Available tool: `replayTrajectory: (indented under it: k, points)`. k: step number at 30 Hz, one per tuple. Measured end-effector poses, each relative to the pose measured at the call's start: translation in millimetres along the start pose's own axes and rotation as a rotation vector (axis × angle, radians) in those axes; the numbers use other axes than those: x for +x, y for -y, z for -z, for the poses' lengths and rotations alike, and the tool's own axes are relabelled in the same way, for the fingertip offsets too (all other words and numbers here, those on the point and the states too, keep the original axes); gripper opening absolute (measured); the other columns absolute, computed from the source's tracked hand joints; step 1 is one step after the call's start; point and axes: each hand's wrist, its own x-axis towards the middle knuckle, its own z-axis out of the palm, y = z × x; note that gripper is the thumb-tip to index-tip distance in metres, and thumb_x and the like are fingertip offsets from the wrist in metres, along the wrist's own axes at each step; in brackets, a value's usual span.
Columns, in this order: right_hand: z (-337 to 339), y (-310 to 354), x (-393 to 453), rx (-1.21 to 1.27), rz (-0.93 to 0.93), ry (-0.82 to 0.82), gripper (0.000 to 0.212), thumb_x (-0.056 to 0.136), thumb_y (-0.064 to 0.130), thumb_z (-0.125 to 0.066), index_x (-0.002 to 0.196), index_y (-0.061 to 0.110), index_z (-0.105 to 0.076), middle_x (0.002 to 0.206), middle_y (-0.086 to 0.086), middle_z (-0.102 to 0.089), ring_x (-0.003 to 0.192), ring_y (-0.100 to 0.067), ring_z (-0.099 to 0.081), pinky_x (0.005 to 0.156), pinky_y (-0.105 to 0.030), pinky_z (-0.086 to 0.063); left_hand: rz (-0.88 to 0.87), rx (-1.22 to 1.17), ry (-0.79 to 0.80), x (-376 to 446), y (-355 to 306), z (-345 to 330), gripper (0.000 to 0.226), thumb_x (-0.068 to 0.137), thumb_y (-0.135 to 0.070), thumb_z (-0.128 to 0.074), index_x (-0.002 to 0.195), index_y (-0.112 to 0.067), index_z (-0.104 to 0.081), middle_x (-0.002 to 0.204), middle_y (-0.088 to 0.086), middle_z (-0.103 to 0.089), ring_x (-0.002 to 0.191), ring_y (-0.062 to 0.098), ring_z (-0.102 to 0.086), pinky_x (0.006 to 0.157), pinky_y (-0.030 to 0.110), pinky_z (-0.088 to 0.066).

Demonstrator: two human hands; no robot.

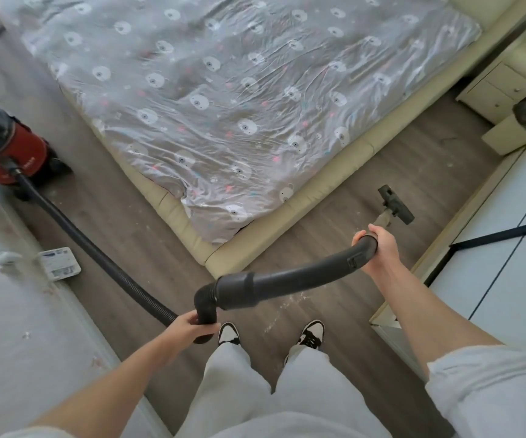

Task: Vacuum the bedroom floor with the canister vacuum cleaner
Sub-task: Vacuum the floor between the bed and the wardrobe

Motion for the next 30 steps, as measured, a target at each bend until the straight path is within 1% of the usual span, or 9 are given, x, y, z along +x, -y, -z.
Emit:
replayTrajectory:
  k: [4,8,12,15,18,21,24,27,30]
  points:
    - [9,11,7,-0.001,-0.060,0.051,0.014,0.093,0.019,-0.055,0.098,0.014,-0.042,0.063,0.001,-0.051,0.056,-0.009,-0.054,0.054,-0.022,-0.049,0.033,-0.059,0.067,-4,-12,-32,0.031,0.083,-0.018,-0.084,0.112,-0.021,-0.075,0.099,-0.005,-0.080,0.104,0.013,-0.069,0.073,0.015,-0.050]
    - [22,30,12,-0.009,-0.082,0.070,0.013,0.095,0.018,-0.054,0.091,0.014,-0.042,0.059,0.001,-0.052,0.054,-0.010,-0.053,0.052,-0.023,-0.049,0.058,-0.077,0.143,-13,-11,-69,0.042,0.077,-0.021,-0.089,0.116,-0.016,-0.075,0.111,0.002,-0.078,0.116,0.023,-0.067,0.098,0.032,-0.052]
    - [32,46,12,-0.023,-0.110,0.081,0.011,0.096,0.019,-0.053,0.093,0.013,-0.045,0.059,0.001,-0.053,0.051,-0.011,-0.055,0.052,-0.024,-0.050,0.093,-0.115,0.233,-21,-22,-110,0.044,0.078,-0.020,-0.087,0.120,-0.014,-0.074,0.121,0.007,-0.075,0.123,0.027,-0.062,0.110,0.041,-0.048]
    - [35,61,14,-0.023,-0.123,0.072,0.011,0.096,0.019,-0.053,0.092,0.012,-0.046,0.062,0.001,-0.052,0.052,-0.010,-0.054,0.049,-0.023,-0.050,0.143,-0.111,0.337,-29,-36,-143,0.044,0.081,-0.020,-0.085,0.123,-0.014,-0.073,0.125,0.006,-0.073,0.124,0.025,-0.062,0.110,0.039,-0.048]
    - [38,77,14,-0.011,-0.126,0.075,0.013,0.098,0.019,-0.051,0.089,0.012,-0.045,0.067,0.001,-0.050,0.055,-0.009,-0.051,0.048,-0.022,-0.048,0.192,-0.131,0.392,-32,-46,-161,0.035,0.085,-0.016,-0.082,0.120,-0.013,-0.076,0.124,0.009,-0.074,0.125,0.029,-0.062,0.105,0.041,-0.051]
    - [40,93,16,-0.001,-0.118,0.089,0.012,0.098,0.017,-0.051,0.090,0.012,-0.044,0.071,0.000,-0.048,0.055,-0.009,-0.051,0.046,-0.020,-0.049,0.221,-0.160,0.341,-31,-56,-172,0.030,0.087,-0.014,-0.080,0.117,-0.013,-0.076,0.126,0.013,-0.072,0.125,0.035,-0.060,0.104,0.046,-0.052]
    - [40,116,20,0.007,-0.137,0.100,0.011,0.098,0.018,-0.052,0.094,0.011,-0.045,0.074,-0.001,-0.049,0.057,-0.008,-0.051,0.047,-0.021,-0.050,0.152,-0.175,0.174,-24,-76,-178,0.034,0.089,-0.012,-0.078,0.122,-0.011,-0.069,0.128,0.016,-0.068,0.124,0.035,-0.059,0.111,0.051,-0.046]
    - [46,142,30,-0.014,-0.149,0.093,0.012,0.097,0.019,-0.054,0.096,0.011,-0.046,0.071,0.000,-0.051,0.056,-0.008,-0.051,0.048,-0.022,-0.050,0.076,-0.099,0.027,-15,-104,-176,0.034,0.090,-0.012,-0.077,0.122,-0.010,-0.065,0.124,0.013,-0.069,0.122,0.029,-0.061,0.106,0.044,-0.052]
    - [53,163,42,-0.025,-0.150,0.105,0.011,0.097,0.019,-0.054,0.094,0.011,-0.046,0.069,0.000,-0.051,0.055,-0.009,-0.052,0.049,-0.022,-0.049,0.019,0.011,-0.037,-5,-133,-178,0.030,0.090,-0.012,-0.076,0.117,-0.007,-0.063,0.121,0.014,-0.070,0.117,0.026,-0.065,0.101,0.039,-0.056]
